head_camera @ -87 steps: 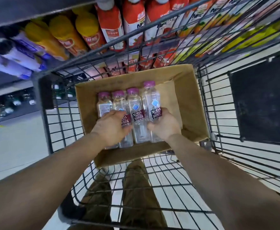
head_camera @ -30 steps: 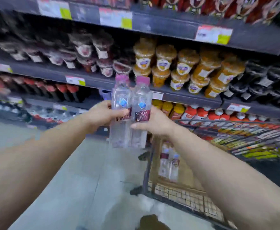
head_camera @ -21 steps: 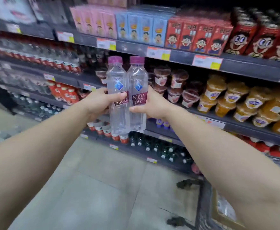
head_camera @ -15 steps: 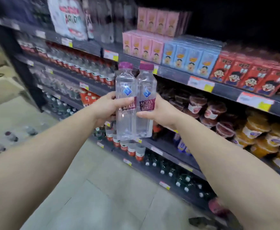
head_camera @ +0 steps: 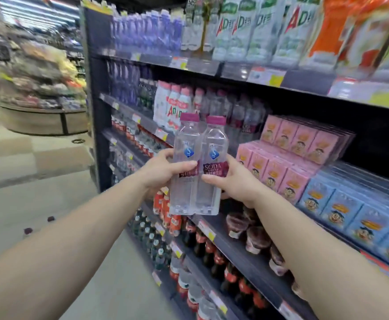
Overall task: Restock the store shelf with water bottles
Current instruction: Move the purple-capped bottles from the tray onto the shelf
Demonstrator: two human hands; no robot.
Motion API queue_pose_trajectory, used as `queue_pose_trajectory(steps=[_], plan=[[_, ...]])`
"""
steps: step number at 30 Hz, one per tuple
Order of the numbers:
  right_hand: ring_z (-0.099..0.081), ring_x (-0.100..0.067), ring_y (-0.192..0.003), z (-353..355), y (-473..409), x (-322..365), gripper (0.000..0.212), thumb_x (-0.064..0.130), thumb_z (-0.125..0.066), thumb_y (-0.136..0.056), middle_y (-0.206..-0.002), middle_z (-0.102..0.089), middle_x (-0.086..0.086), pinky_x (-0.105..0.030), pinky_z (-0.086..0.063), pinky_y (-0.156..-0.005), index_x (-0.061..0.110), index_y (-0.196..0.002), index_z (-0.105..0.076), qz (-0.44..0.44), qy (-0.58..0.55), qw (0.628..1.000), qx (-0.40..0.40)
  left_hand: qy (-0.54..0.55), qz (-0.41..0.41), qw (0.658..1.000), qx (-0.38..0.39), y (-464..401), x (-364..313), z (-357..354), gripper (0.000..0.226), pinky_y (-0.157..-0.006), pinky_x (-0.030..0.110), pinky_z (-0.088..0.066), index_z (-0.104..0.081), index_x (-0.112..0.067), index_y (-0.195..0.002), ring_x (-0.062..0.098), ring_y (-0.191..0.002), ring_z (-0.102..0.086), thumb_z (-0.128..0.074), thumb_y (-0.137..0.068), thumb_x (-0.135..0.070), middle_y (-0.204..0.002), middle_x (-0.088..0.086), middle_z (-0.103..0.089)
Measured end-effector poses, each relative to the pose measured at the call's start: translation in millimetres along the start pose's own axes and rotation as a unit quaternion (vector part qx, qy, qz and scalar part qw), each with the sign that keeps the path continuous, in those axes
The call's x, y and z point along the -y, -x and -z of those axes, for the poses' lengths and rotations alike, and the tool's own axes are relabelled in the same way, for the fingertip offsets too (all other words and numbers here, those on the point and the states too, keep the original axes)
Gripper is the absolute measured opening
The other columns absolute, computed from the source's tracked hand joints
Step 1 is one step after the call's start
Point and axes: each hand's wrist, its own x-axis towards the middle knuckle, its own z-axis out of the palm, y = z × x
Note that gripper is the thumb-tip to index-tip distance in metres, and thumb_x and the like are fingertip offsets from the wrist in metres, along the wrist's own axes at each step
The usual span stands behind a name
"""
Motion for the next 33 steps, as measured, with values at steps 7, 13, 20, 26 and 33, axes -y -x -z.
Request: queue_pose_trajectory(steps=[7,13,20,26,33], plan=[[-0.06,0.009,-0.092,11,-67,3,0.043,0.026,-0.077,-0.082,-0.103,-0.066,0.021,-0.014,-0.048,-0.075,0.037,-0.115,-0.051,0.004,0.036,0.998,-0.05,0.01,-0.023,0.999,0.037,-79,-12,16,0.08,-0.091,0.048,-0.055,-0.054,-0.013,-0.128,0.026,-0.102,-0.07,-0.086,-0.057,-0.034,-0.117,0.007,-0.071],[-0.068,-0.002,-0.09,5,-137,-5,0.045,0.024,-0.077,-0.082,-0.105,-0.069,0.011,-0.022,-0.058,-0.068,0.031,-0.12,-0.054,-0.039,0.027,0.992,-0.114,0.006,-0.02,0.995,0.096,-165,-12,46,0.1,-0.098,0.05,-0.049,-0.053,-0.019,-0.129,0.025,-0.109,-0.066,-0.094,-0.042,-0.046,-0.122,0.004,-0.068],[-0.057,0.007,-0.1,-2,-200,-1,0.068,0.035,-0.08,-0.077,-0.116,-0.06,0.023,-0.015,-0.046,-0.087,0.032,-0.136,-0.045,-0.051,0.134,0.955,-0.261,-0.054,-0.064,0.98,0.18,-262,-37,92,0.059,-0.096,0.038,-0.047,-0.058,-0.038,-0.099,0.018,-0.104,-0.064,-0.088,-0.049,-0.048,-0.115,-0.002,-0.065],[-0.053,-0.008,-0.117,10,-219,-14,0.082,0.037,-0.078,-0.078,-0.133,-0.053,0.014,-0.022,-0.038,-0.09,0.03,-0.146,-0.032,-0.135,0.149,0.913,-0.354,-0.1,-0.071,0.968,0.22,-317,-29,99,0.109,-0.104,0.052,-0.044,-0.054,-0.028,-0.128,0.023,-0.117,-0.059,-0.087,-0.034,-0.072,-0.134,0.0,-0.057],[-0.045,-0.021,-0.13,9,-226,-31,0.084,0.033,-0.07,-0.087,-0.143,-0.045,-0.001,-0.018,-0.032,-0.09,0.022,-0.152,-0.019,-0.205,0.141,0.88,-0.404,-0.098,-0.064,0.958,0.26,-324,-12,101,0.126,-0.099,0.042,-0.048,-0.047,-0.027,-0.136,0.019,-0.117,-0.057,-0.084,-0.026,-0.074,-0.135,-0.002,-0.056]])
